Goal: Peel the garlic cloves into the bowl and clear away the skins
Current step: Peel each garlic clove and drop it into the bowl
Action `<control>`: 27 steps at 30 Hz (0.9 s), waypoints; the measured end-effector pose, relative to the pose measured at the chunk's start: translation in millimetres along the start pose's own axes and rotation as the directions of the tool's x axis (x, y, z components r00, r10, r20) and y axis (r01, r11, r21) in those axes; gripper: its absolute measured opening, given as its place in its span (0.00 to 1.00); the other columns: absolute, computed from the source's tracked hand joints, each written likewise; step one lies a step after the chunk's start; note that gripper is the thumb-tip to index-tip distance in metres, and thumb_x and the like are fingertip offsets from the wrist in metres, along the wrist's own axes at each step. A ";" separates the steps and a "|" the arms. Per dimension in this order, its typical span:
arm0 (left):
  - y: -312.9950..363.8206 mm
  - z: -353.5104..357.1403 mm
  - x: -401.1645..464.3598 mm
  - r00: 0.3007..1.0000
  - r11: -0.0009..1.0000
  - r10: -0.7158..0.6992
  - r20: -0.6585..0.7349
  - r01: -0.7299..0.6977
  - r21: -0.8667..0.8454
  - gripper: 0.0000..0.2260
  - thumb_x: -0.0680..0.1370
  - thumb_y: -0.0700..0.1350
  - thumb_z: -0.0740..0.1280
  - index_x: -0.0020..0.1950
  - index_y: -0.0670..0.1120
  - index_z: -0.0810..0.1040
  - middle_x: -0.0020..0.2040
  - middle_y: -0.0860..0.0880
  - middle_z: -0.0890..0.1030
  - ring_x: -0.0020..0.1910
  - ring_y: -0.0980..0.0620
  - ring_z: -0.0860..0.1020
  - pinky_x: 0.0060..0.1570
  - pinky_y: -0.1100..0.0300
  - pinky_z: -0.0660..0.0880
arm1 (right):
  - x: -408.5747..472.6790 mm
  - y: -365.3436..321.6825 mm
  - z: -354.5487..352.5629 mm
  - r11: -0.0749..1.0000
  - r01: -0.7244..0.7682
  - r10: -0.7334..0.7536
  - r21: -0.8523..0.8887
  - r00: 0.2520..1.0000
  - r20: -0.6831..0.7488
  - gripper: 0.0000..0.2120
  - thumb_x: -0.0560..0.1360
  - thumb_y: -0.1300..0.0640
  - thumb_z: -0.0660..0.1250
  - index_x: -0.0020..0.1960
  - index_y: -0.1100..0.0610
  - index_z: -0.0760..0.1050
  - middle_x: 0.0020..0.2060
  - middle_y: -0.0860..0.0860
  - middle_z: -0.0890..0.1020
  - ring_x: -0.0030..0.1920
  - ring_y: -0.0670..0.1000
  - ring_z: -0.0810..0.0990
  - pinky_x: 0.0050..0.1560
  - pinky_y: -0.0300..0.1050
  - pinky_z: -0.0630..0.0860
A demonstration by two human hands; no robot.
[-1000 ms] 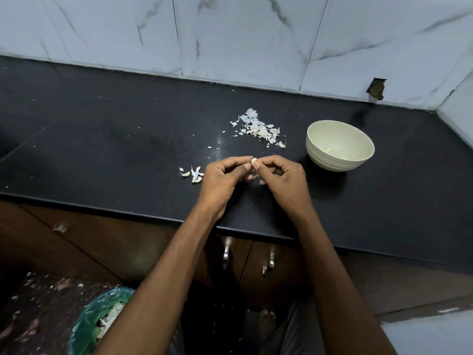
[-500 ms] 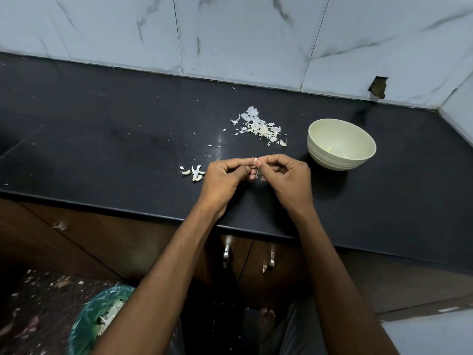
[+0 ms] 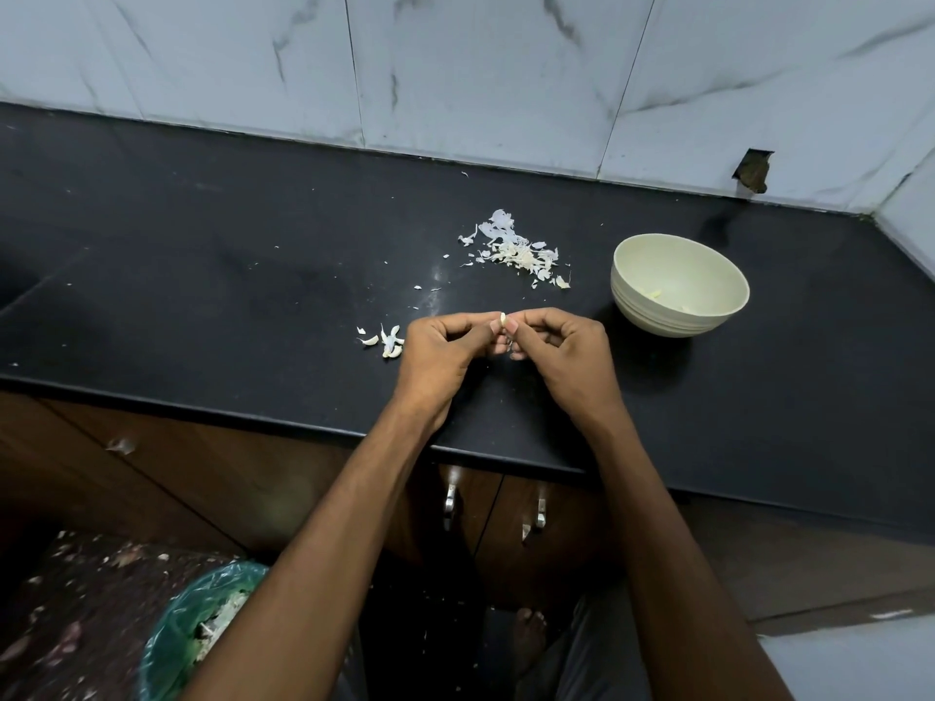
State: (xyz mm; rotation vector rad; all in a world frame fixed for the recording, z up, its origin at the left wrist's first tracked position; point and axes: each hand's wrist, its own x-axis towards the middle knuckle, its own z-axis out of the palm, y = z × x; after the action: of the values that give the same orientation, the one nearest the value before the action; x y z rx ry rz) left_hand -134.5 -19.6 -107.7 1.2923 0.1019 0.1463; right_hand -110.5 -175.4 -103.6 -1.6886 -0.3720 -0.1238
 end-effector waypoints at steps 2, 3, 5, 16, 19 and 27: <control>-0.4 -0.4 0.4 1.000 1.000 0.006 -0.004 -0.006 0.004 0.09 0.78 0.36 0.73 0.56 0.33 0.84 0.49 0.36 0.87 0.47 0.44 0.85 0.61 0.46 0.81 | -0.4 -0.3 -0.1 1.000 0.000 0.000 0.004 1.000 0.005 0.05 0.80 0.64 0.71 0.54 0.64 0.85 0.41 0.56 0.88 0.42 0.49 0.88 0.45 0.38 0.81; -0.4 -0.5 0.5 1.000 1.000 0.006 -0.005 -0.006 0.008 0.09 0.78 0.35 0.73 0.56 0.33 0.84 0.49 0.36 0.87 0.46 0.44 0.85 0.60 0.47 0.81 | -0.6 -0.2 0.0 1.000 0.000 0.000 -0.001 1.000 0.003 0.05 0.80 0.64 0.71 0.54 0.63 0.85 0.41 0.56 0.88 0.42 0.49 0.88 0.45 0.38 0.82; -0.6 -0.2 0.5 1.000 1.000 0.005 -0.010 -0.005 0.018 0.08 0.78 0.35 0.73 0.56 0.33 0.85 0.48 0.37 0.87 0.45 0.45 0.84 0.59 0.48 0.82 | -0.4 0.6 0.5 1.000 0.003 -0.003 -0.022 1.000 -0.002 0.04 0.80 0.64 0.71 0.53 0.63 0.85 0.40 0.55 0.88 0.41 0.50 0.88 0.46 0.40 0.82; 0.0 2.9 -2.3 0.998 0.997 0.028 -0.053 -0.024 0.067 0.08 0.77 0.33 0.74 0.56 0.33 0.85 0.46 0.40 0.88 0.42 0.48 0.85 0.51 0.58 0.84 | 0.8 5.5 1.3 0.989 0.038 -0.041 -0.143 0.999 -0.018 0.04 0.79 0.61 0.73 0.52 0.61 0.85 0.38 0.51 0.88 0.40 0.51 0.88 0.46 0.44 0.84; 0.9 2.5 -3.0 0.997 0.997 0.045 -0.058 -0.040 0.072 0.08 0.78 0.33 0.73 0.56 0.33 0.85 0.45 0.40 0.88 0.41 0.51 0.85 0.50 0.59 0.84 | 0.1 3.3 -0.5 0.999 0.003 -0.003 -0.032 1.000 0.011 0.05 0.80 0.63 0.71 0.54 0.64 0.85 0.41 0.55 0.88 0.43 0.54 0.88 0.49 0.45 0.84; 0.5 2.3 -3.5 0.997 0.993 0.058 -0.044 -0.053 0.104 0.08 0.77 0.33 0.74 0.56 0.33 0.85 0.45 0.41 0.88 0.39 0.52 0.85 0.48 0.61 0.83 | -0.2 3.4 -0.3 0.999 0.002 -0.002 -0.040 1.000 0.011 0.04 0.80 0.64 0.71 0.52 0.62 0.85 0.40 0.55 0.88 0.42 0.55 0.88 0.48 0.46 0.84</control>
State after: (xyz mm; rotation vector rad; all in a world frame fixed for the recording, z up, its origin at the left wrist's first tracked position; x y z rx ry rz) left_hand -137.7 -22.2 -106.6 1.3952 0.1149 0.2213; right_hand -109.5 -176.1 -106.8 -1.7288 -0.3822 -0.1241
